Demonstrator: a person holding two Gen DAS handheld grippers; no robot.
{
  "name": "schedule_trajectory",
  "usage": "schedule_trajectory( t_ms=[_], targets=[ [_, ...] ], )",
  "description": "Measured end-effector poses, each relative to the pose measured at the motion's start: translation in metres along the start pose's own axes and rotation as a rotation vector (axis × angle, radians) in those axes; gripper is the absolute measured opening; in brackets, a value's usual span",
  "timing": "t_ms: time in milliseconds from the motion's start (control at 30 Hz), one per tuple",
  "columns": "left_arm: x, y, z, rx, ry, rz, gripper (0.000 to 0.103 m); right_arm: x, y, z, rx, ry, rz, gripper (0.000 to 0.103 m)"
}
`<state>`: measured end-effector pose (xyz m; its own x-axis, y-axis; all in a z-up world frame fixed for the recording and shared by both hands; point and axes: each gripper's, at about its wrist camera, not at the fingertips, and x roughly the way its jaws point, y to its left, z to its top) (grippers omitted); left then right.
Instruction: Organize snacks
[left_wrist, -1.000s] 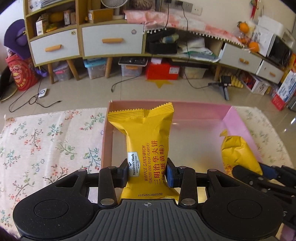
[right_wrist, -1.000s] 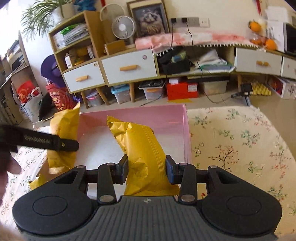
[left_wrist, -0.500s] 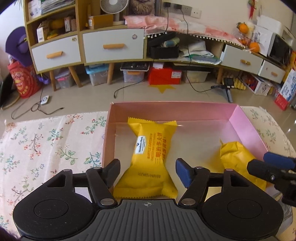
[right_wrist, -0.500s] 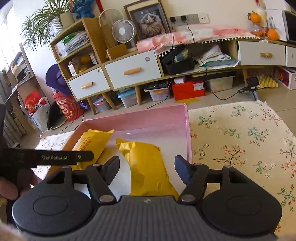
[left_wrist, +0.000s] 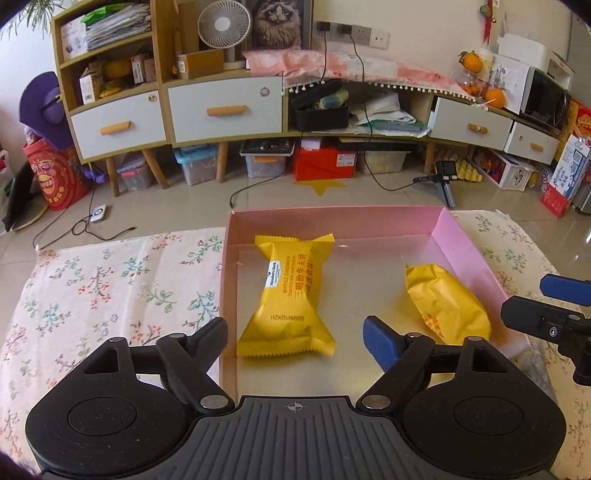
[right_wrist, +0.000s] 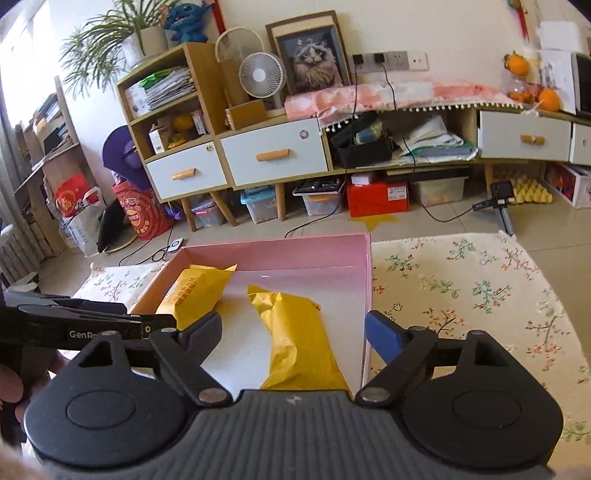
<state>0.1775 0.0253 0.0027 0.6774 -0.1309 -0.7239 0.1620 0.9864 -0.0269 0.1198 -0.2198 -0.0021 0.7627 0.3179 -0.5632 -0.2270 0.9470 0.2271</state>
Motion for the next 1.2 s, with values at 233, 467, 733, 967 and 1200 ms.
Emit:
schedule_trajectory(
  t_ms=[233,467,733,967,1200],
  targets=[
    [-0.025,-0.004,-0.021,-0.003,0.006,-0.013,0.088,-0.017,0.003,-0.005,-0.055,0.021,0.002,0.092],
    [-0.048,-0.008,-0.050,-0.006,0.022,-0.023,0.092,-0.034,0.009,-0.018,-0.128,0.052,0.009,0.096],
    [-0.070,-0.012,-0.081,-0.012,0.034,-0.039,0.095,-0.049,0.014,-0.039,-0.236,0.090,0.004,0.098],
    [-0.082,-0.016,-0.108,-0.029,0.055,-0.084,0.096,-0.055,0.009,-0.058,-0.226,0.147,0.036,0.099],
    [-0.089,-0.016,-0.138,-0.041,0.071,-0.124,0.096,-0.072,-0.003,-0.081,-0.232,0.164,0.050,0.100]
  ],
)
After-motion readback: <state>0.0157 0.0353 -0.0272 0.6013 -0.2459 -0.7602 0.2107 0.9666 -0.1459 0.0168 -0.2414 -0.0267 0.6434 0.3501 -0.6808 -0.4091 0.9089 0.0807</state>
